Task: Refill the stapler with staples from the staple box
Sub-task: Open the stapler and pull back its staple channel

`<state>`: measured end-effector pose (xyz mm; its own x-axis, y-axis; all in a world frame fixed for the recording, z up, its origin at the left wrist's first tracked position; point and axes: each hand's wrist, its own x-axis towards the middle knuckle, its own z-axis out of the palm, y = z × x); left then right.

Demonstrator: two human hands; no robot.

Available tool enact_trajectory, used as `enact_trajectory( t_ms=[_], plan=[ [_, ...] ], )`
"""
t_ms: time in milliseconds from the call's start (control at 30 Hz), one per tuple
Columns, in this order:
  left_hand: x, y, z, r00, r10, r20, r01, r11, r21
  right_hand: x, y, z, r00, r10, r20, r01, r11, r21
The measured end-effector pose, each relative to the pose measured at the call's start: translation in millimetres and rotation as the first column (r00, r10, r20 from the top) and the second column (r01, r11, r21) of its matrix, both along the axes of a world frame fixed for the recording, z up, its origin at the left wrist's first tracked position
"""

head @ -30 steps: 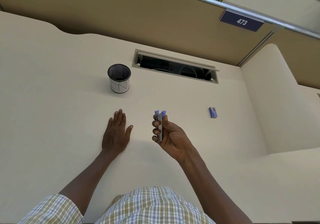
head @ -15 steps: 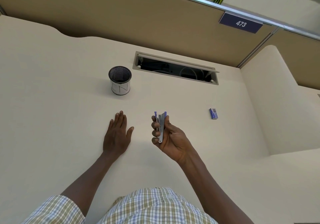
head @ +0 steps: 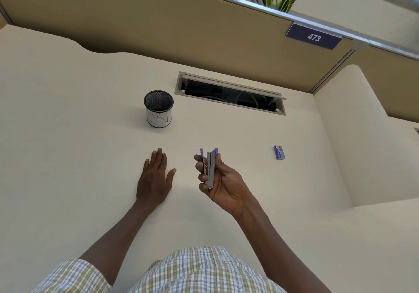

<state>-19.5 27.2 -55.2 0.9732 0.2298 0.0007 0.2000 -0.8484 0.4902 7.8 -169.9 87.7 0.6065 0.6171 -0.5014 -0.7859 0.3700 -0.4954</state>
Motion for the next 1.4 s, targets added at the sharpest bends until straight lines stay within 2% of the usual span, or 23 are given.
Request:
enact_trajectory(
  t_ms=[100,167,267,367,467,567,633,900,1167,1267,1333,1400],
  plan=[
    [5.0,-1.6,6.7,1.0,0.016,-0.019,-0.018,0.993,-0.117,1.9,0.6,2.7,0.999,-0.004,0.033,0.006,0.998,-0.06],
    [10.4,-5.4,18.1,0.997,0.066,-0.038,-0.073,0.966,-0.247,3.0,1.4,4.3,0.998,-0.004,0.058,0.011,0.993,-0.121],
    [16.9,-17.7,49.0,0.974,0.226,-0.018,-0.205,0.843,-0.498,2.5,2.8,4.8,0.996,0.004,0.084,0.013,0.98,-0.197],
    [19.9,-34.8,85.2,0.94,0.342,0.021,-0.247,0.718,-0.651,1.4,4.9,3.6,0.992,0.004,0.123,0.032,0.958,-0.285],
    [18.5,-50.4,118.4,0.931,0.363,-0.034,-0.227,0.502,-0.835,1.2,5.0,4.8,0.981,0.007,0.193,0.067,0.926,-0.371],
    [11.7,-63.3,140.9,0.961,0.271,-0.046,-0.117,0.252,-0.961,0.5,3.3,8.5,0.954,0.014,0.301,0.123,0.894,-0.432],
    [6.7,-68.6,149.3,0.975,0.22,-0.013,-0.049,0.16,-0.986,0.2,3.1,13.1,0.933,0.008,0.36,0.166,0.878,-0.449],
    [-3.6,-74.7,158.4,0.967,0.255,0.026,-0.002,0.111,-0.994,-0.4,8.1,32.8,0.847,0.019,0.531,0.299,0.809,-0.506],
    [-4.3,-77.5,167.5,0.946,0.31,0.098,0.063,0.119,-0.991,1.1,17.0,50.4,0.853,-0.024,0.521,0.35,0.768,-0.537],
    [-8.4,-87.4,173.3,0.951,0.266,0.16,0.132,0.118,-0.984,7.1,13.9,55.8,0.88,-0.112,0.462,0.388,0.731,-0.561],
    [-8.0,-94.9,179.9,0.944,0.261,0.2,0.165,0.151,-0.975,13.2,6.6,59.4,0.863,-0.132,0.489,0.416,0.733,-0.538],
    [-3.1,-93.7,186.7,0.935,0.279,0.219,0.185,0.142,-0.972,17.9,4.8,62.7,0.84,-0.112,0.531,0.427,0.74,-0.519]
  ],
)
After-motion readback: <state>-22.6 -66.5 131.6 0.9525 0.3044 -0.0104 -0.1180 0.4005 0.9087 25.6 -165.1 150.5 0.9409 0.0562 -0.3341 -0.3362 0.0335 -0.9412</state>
